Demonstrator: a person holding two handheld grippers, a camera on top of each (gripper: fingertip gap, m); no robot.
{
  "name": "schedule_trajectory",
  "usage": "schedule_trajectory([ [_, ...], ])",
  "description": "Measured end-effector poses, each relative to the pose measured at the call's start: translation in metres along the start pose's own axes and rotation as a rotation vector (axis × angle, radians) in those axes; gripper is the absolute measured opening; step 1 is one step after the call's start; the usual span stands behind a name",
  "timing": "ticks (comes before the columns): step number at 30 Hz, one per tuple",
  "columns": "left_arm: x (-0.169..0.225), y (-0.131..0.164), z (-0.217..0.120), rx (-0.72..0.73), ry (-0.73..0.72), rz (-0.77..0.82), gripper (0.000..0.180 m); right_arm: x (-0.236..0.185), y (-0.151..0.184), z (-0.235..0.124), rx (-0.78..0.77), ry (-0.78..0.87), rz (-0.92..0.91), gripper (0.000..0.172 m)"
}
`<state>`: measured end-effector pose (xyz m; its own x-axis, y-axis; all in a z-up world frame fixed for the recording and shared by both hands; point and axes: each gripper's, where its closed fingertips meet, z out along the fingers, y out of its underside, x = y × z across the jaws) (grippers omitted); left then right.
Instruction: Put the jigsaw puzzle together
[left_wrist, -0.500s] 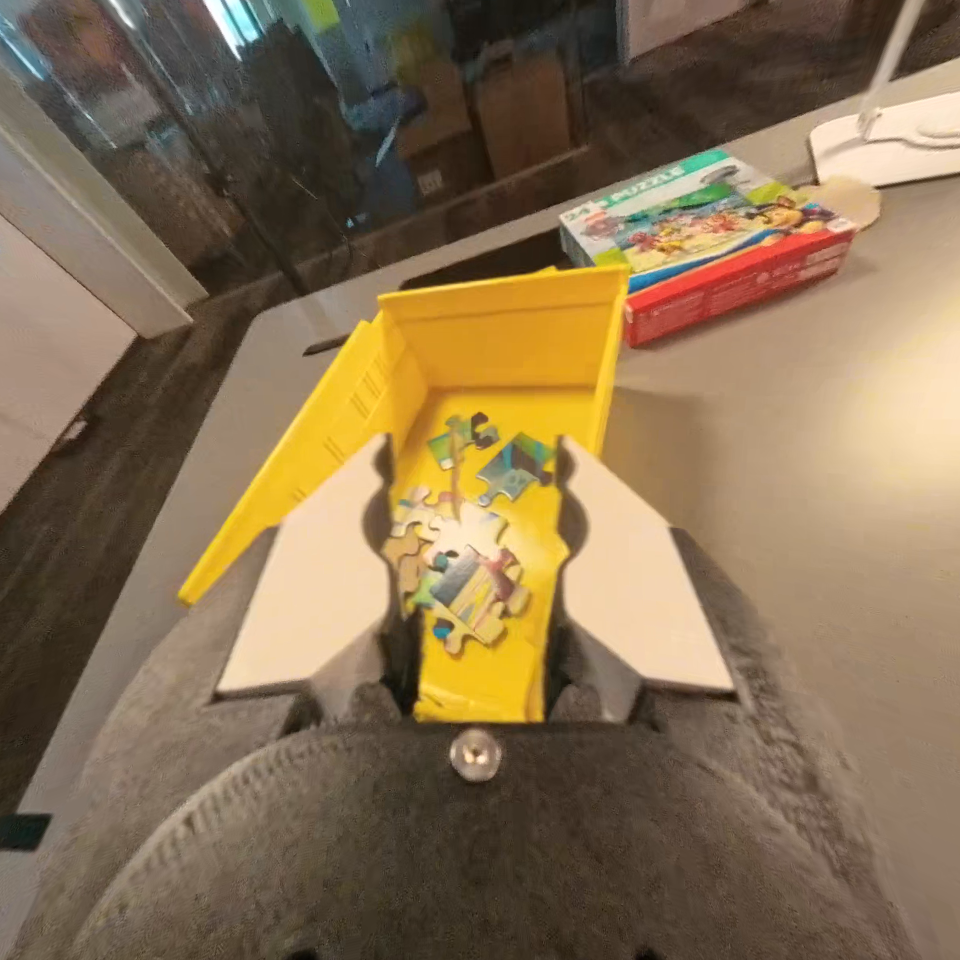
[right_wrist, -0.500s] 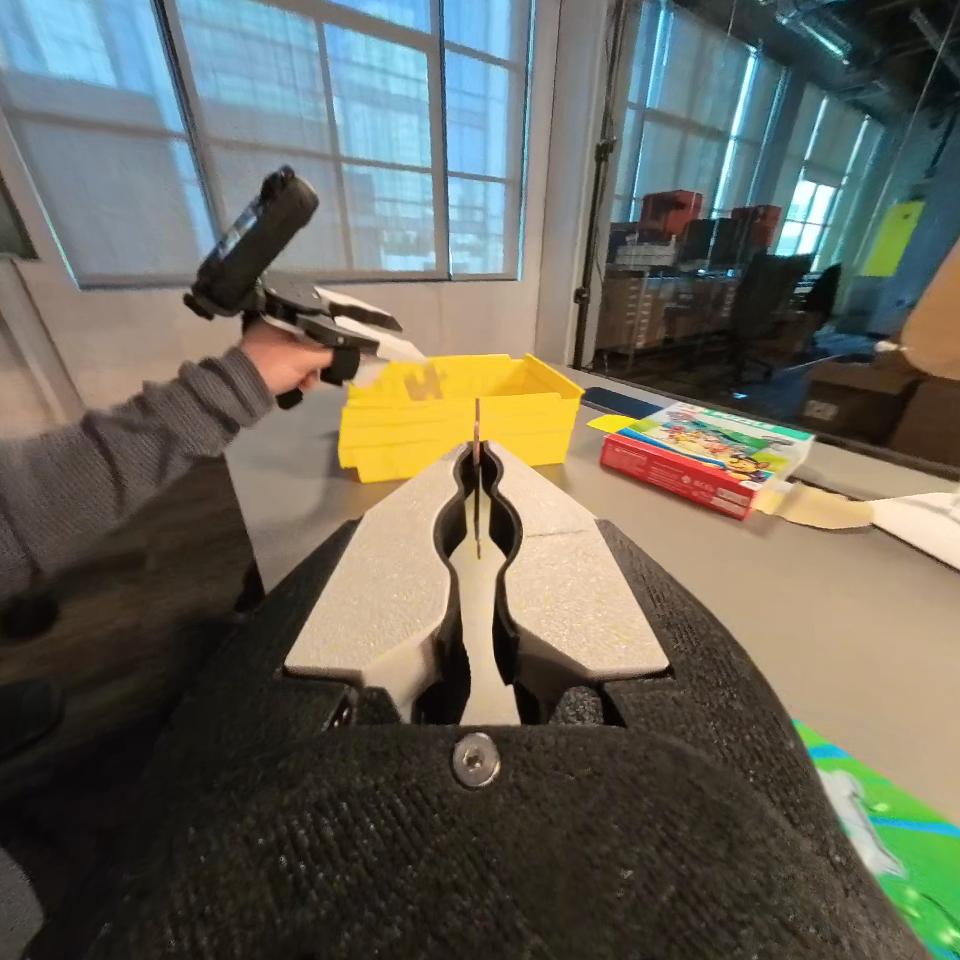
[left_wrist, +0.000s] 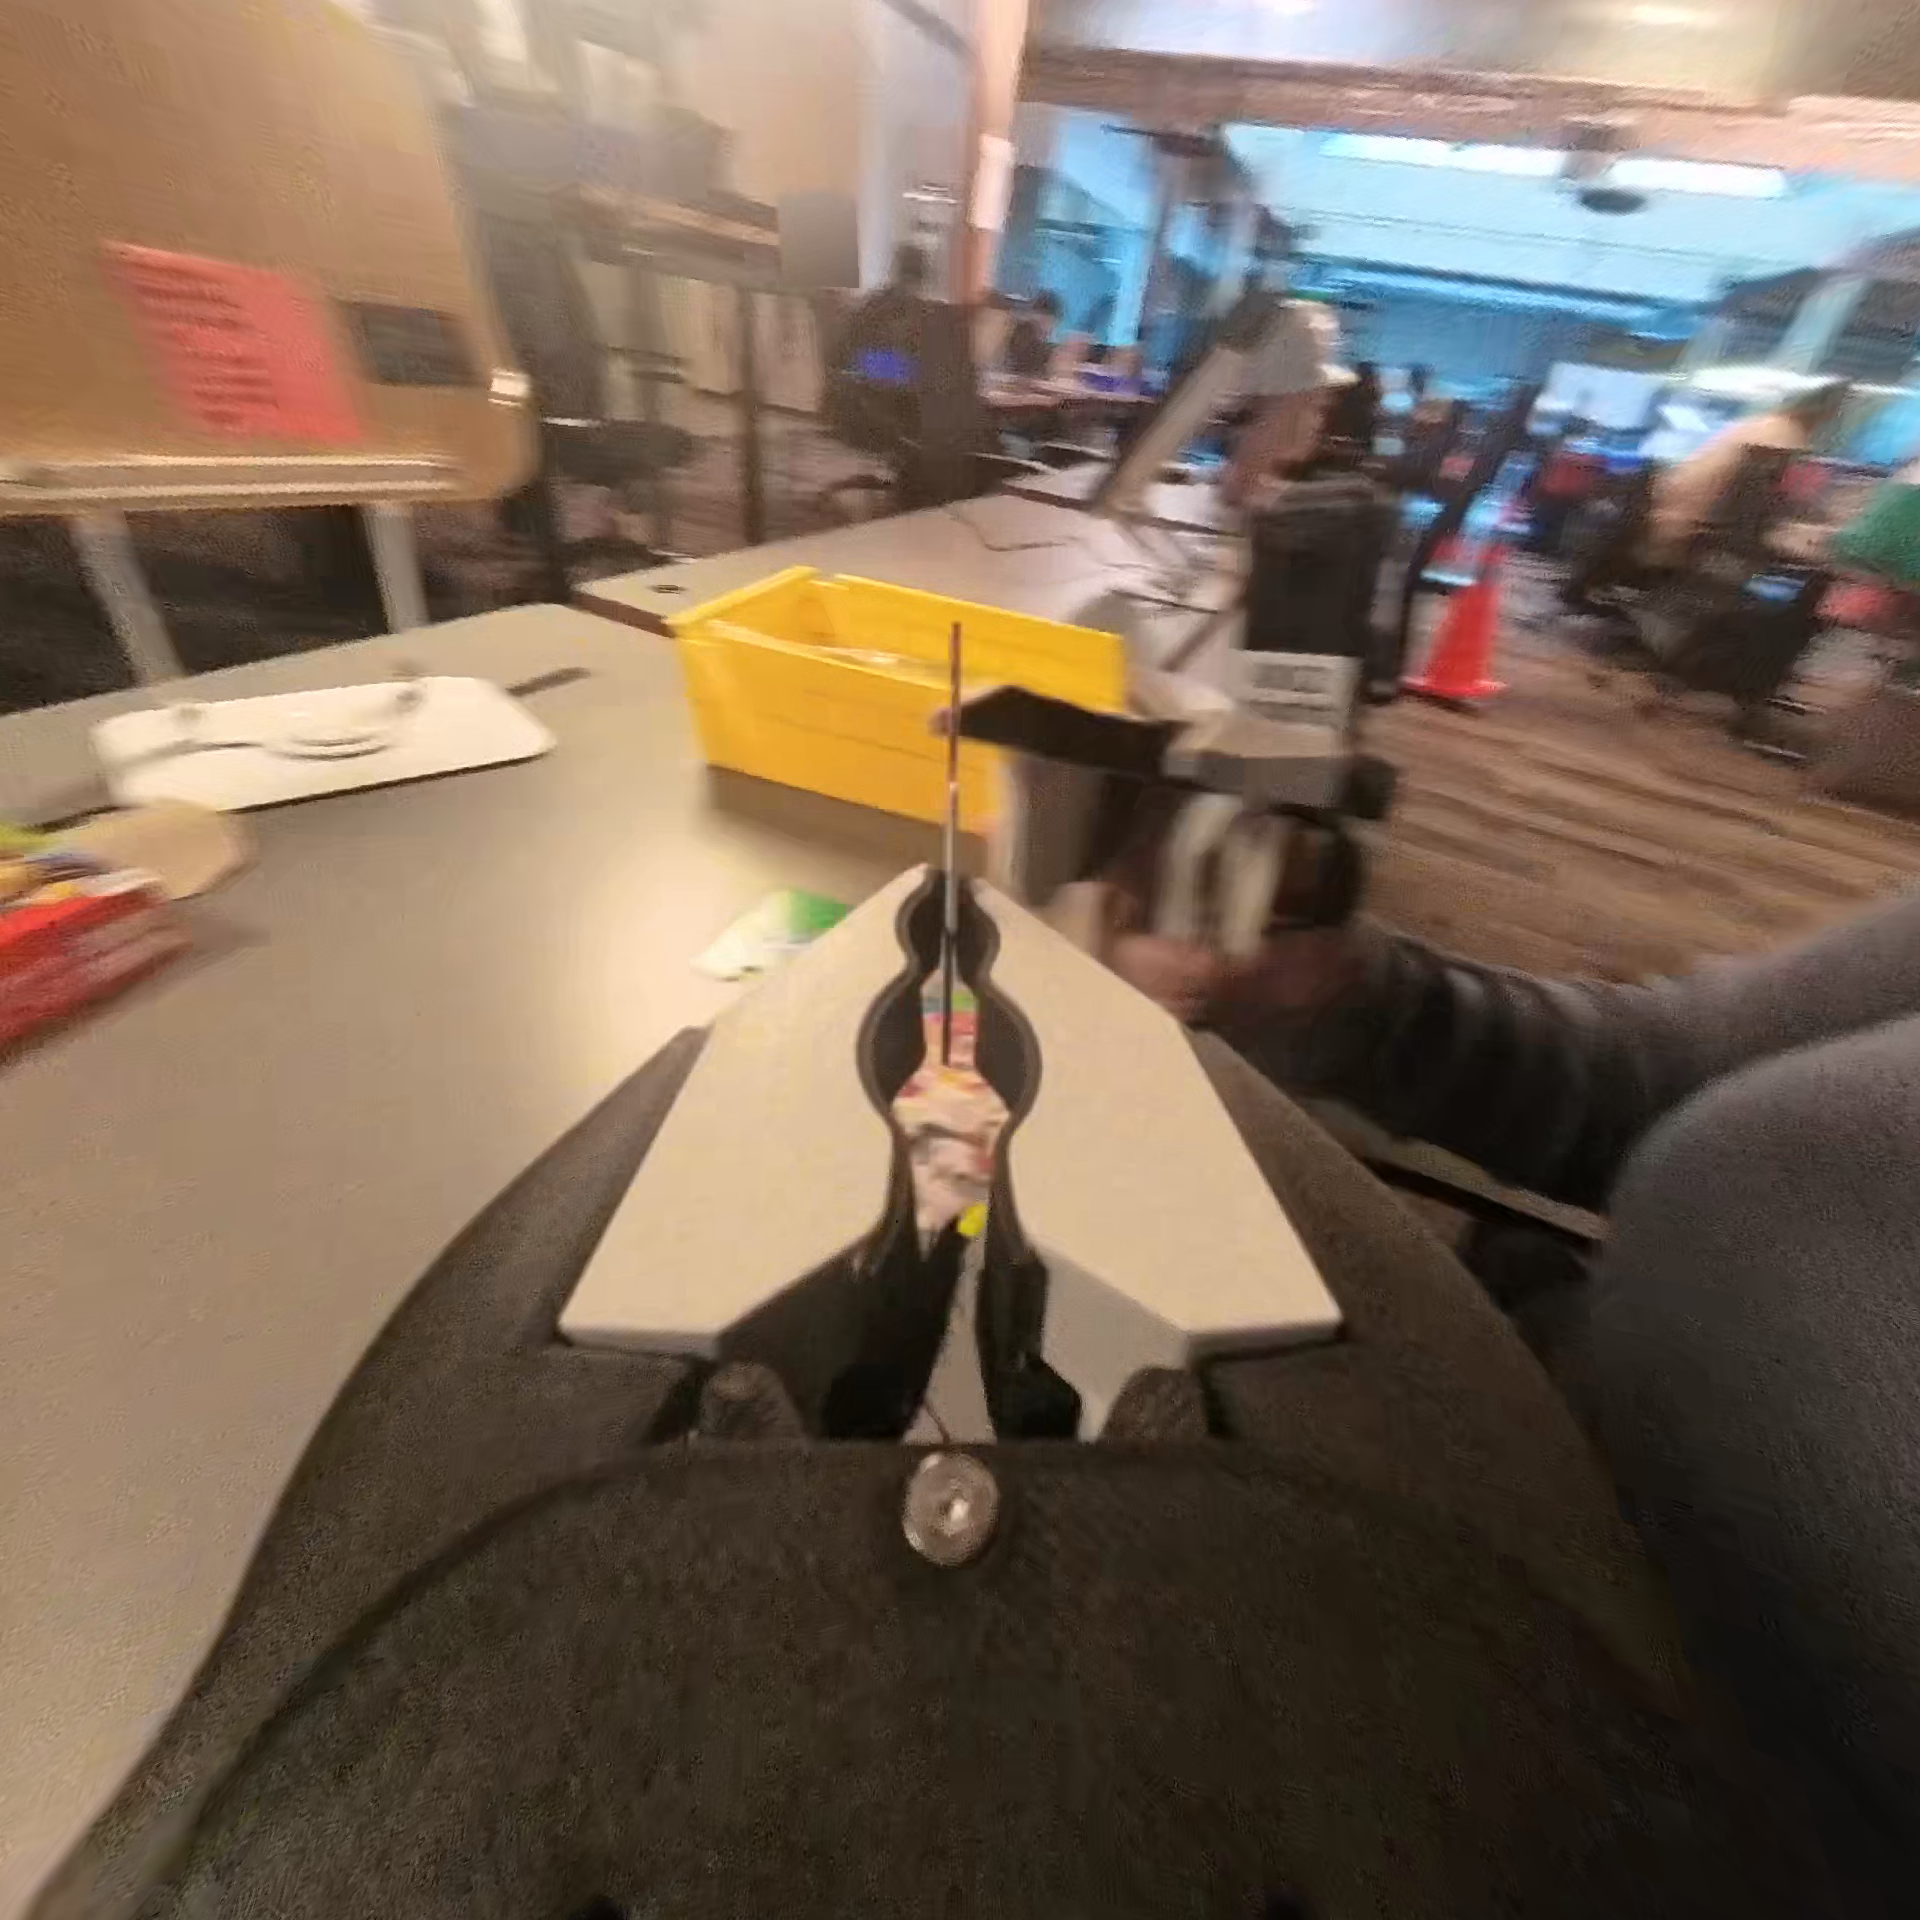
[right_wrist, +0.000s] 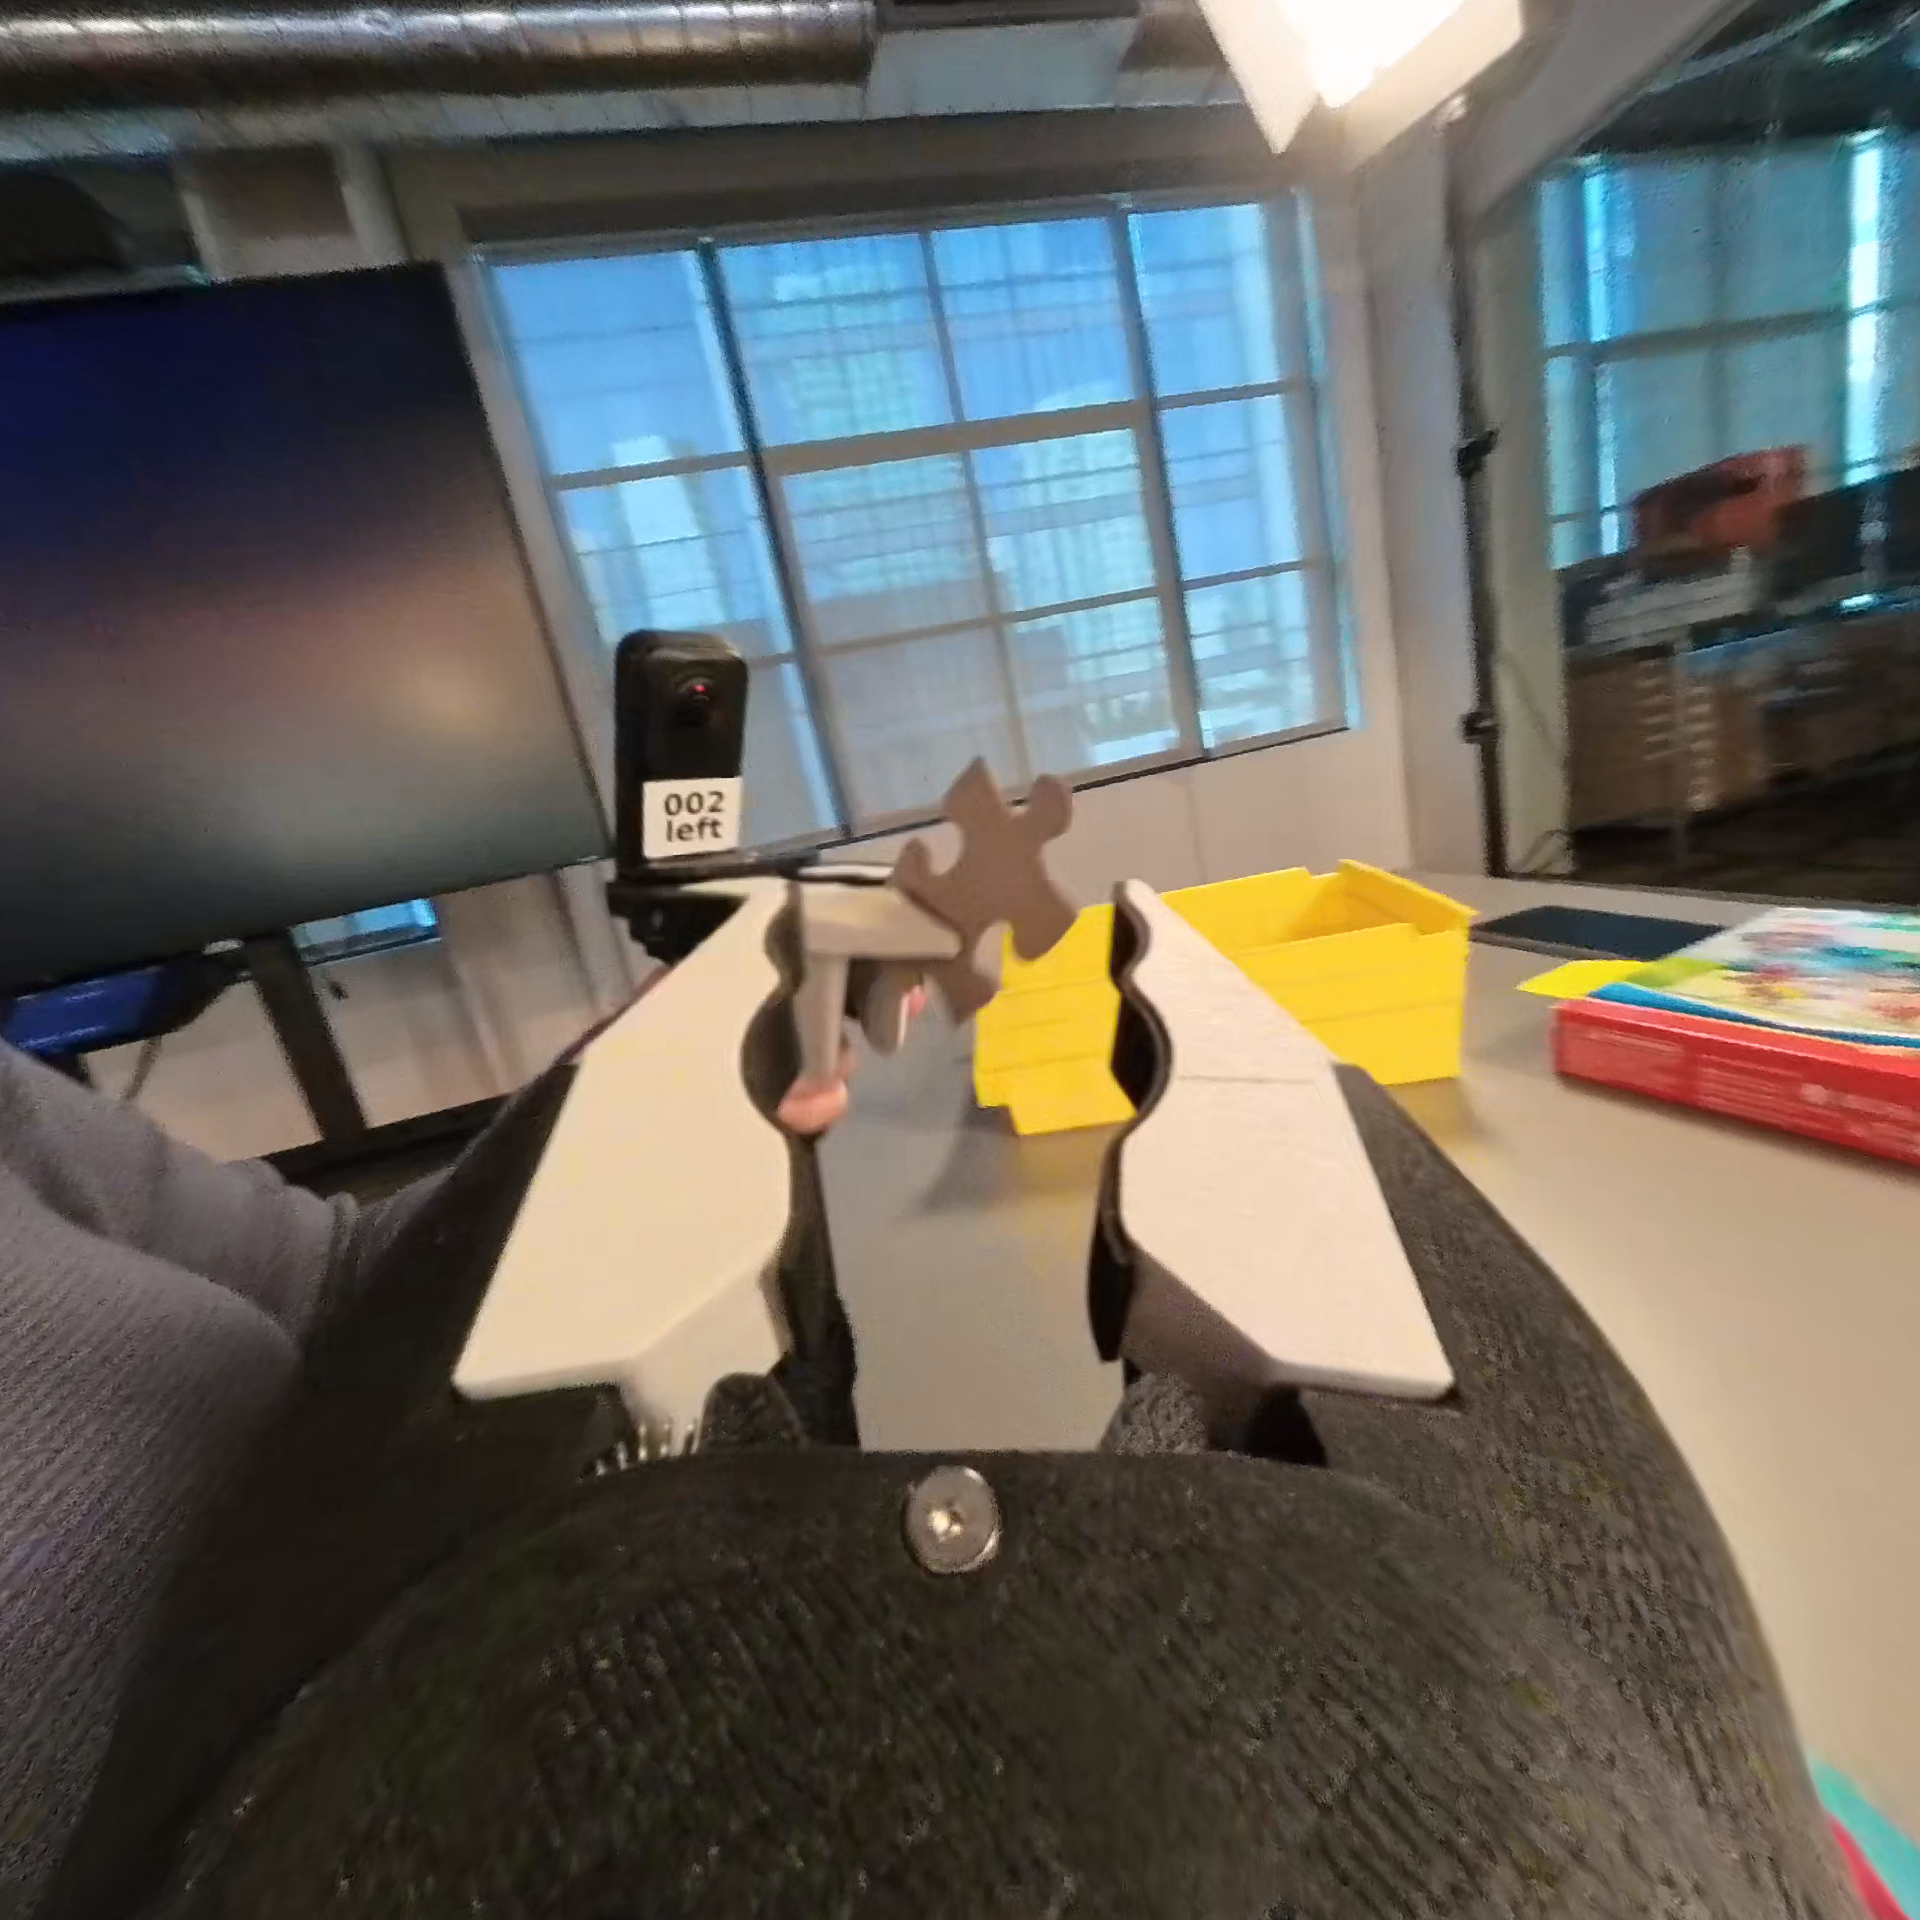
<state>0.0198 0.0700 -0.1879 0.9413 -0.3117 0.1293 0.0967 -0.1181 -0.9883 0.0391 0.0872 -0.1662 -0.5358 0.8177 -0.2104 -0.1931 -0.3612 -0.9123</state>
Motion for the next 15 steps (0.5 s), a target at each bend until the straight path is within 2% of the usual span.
schedule_trajectory([
  [1, -0.026, -0.003, -0.012, -0.005, -0.136, 0.01, 0.0, 0.002, -0.003, -0.009, -0.006, 0.027, -0.028, 0.062],
  [3, -0.093, -0.009, -0.057, -0.043, -0.482, 0.071, 0.0, 0.01, -0.001, -0.033, -0.073, 0.112, -0.121, 0.062],
  [5, -0.164, -0.008, -0.126, -0.185, -0.87, 0.159, 0.0, 0.025, 0.014, -0.06, -0.213, 0.237, -0.236, 0.063],
  [7, -0.222, 0.0, -0.187, -0.329, -1.13, 0.143, 0.0, 0.04, 0.033, -0.087, -0.373, 0.331, -0.314, 0.063],
  [8, -0.245, 0.005, -0.208, -0.353, -1.196, 0.103, 0.0, 0.046, 0.042, -0.098, -0.441, 0.363, -0.335, 0.063],
  [9, -0.265, 0.011, -0.226, -0.371, -1.246, 0.043, 0.015, 0.052, 0.051, -0.108, -0.506, 0.385, -0.346, 0.063],
  [11, -0.285, 0.027, -0.24, -0.435, -1.249, -0.073, 0.065, 0.059, 0.074, -0.125, -0.656, 0.389, -0.341, 0.068],
  [12, -0.285, 0.026, -0.238, -0.429, -1.246, -0.089, 0.087, 0.06, 0.087, -0.133, -0.734, 0.377, -0.33, 0.072],
  [13, -0.278, 0.019, -0.228, -0.395, -1.226, -0.061, 0.099, 0.06, 0.1, -0.14, -0.812, 0.356, -0.31, 0.079],
  [15, -0.243, 0.001, -0.178, -0.304, -1.08, 0.098, 0.096, 0.056, 0.122, -0.15, -0.93, 0.313, -0.257, 0.091],
])
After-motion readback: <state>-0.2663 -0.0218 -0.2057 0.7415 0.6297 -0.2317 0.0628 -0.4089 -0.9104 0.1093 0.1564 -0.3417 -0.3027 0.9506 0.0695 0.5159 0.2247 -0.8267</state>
